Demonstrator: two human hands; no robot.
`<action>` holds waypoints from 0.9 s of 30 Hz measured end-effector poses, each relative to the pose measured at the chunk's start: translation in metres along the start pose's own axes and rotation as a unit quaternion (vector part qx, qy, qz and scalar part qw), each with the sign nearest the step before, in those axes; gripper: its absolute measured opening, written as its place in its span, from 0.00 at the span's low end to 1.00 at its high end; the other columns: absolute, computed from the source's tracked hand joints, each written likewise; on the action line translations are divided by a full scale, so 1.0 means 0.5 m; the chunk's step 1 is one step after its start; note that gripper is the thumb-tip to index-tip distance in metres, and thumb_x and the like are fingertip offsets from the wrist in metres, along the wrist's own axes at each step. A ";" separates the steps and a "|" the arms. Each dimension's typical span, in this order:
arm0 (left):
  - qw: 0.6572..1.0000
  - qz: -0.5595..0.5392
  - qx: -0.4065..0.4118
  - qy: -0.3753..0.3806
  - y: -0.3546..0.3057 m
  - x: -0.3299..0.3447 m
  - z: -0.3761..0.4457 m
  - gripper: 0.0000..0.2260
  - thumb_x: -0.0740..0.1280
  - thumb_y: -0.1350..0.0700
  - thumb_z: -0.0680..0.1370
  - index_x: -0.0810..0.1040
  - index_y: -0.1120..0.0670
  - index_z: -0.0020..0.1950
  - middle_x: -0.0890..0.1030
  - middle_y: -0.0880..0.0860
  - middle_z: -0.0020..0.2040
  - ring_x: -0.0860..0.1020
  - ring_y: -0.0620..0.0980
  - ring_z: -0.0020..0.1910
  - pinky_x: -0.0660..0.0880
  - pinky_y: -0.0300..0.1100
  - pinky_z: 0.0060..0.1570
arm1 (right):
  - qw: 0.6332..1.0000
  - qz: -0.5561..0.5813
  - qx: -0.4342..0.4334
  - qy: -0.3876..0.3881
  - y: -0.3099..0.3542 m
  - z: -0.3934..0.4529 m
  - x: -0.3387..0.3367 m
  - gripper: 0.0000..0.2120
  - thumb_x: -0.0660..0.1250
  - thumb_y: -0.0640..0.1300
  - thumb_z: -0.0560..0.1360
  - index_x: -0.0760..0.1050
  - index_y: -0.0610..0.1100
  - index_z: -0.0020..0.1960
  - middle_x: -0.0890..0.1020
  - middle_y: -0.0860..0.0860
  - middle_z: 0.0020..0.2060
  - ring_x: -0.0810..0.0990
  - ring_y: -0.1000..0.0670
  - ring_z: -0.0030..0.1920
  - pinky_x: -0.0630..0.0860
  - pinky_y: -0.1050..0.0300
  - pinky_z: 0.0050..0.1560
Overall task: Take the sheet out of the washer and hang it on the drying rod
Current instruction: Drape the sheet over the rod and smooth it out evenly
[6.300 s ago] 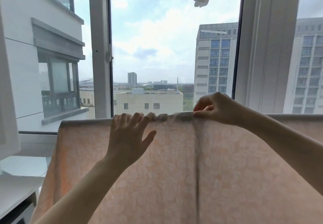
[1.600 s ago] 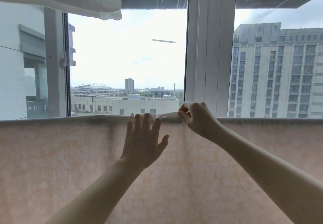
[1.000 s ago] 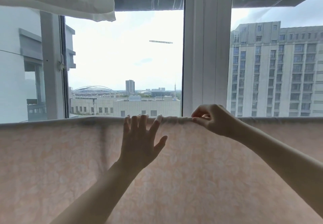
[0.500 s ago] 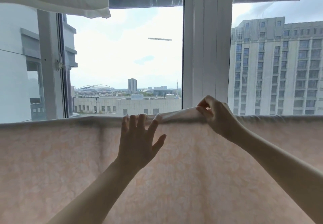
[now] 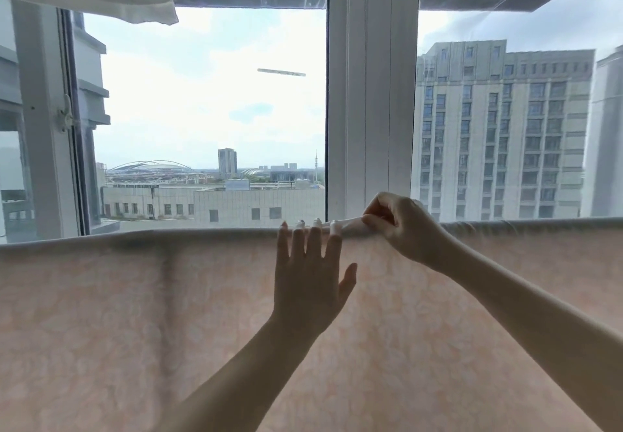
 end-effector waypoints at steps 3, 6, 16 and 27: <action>1.000 0.004 0.006 -0.022 0.004 0.005 -0.002 0.25 0.60 0.39 0.78 0.74 0.55 0.67 0.76 0.59 0.62 0.73 0.61 0.63 0.63 0.61 0.69 | 0.999 0.004 0.018 0.039 -0.002 0.000 -0.008 0.02 0.68 0.41 0.77 0.76 0.46 0.46 0.79 0.56 0.37 0.79 0.58 0.38 0.77 0.69 0.41; 0.999 0.014 0.008 -0.030 0.014 0.009 0.000 0.25 0.61 0.39 0.77 0.74 0.55 0.66 0.77 0.59 0.61 0.74 0.61 0.61 0.64 0.61 0.68 | 0.992 0.021 0.098 0.075 -0.016 0.010 -0.025 0.07 0.65 0.45 0.79 0.78 0.42 0.48 0.81 0.51 0.38 0.80 0.55 0.37 0.75 0.67 0.35; 0.999 0.020 -0.001 -0.044 0.015 0.003 0.002 0.24 0.59 0.39 0.77 0.73 0.52 0.67 0.76 0.59 0.59 0.74 0.61 0.59 0.64 0.61 0.65 | 0.914 -0.034 0.340 0.218 -0.016 0.077 -0.012 0.13 0.70 0.51 0.76 0.81 0.42 0.52 0.83 0.47 0.42 0.81 0.51 0.38 0.78 0.60 0.33; 0.999 0.011 0.036 -0.005 -0.030 0.017 0.024 0.26 0.60 0.38 0.76 0.70 0.53 0.69 0.75 0.58 0.60 0.74 0.61 0.60 0.64 0.64 0.66 | 0.986 -0.047 0.141 0.080 -0.044 0.021 -0.037 0.12 0.67 0.48 0.78 0.83 0.41 0.44 0.83 0.48 0.36 0.81 0.53 0.36 0.76 0.65 0.36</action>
Point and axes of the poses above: each hand's wrist, its own z-axis towards the middle knuckle, its own x-axis out of the palm, y = z × x, the point moved 4 cm from there along z, towards the middle knuckle
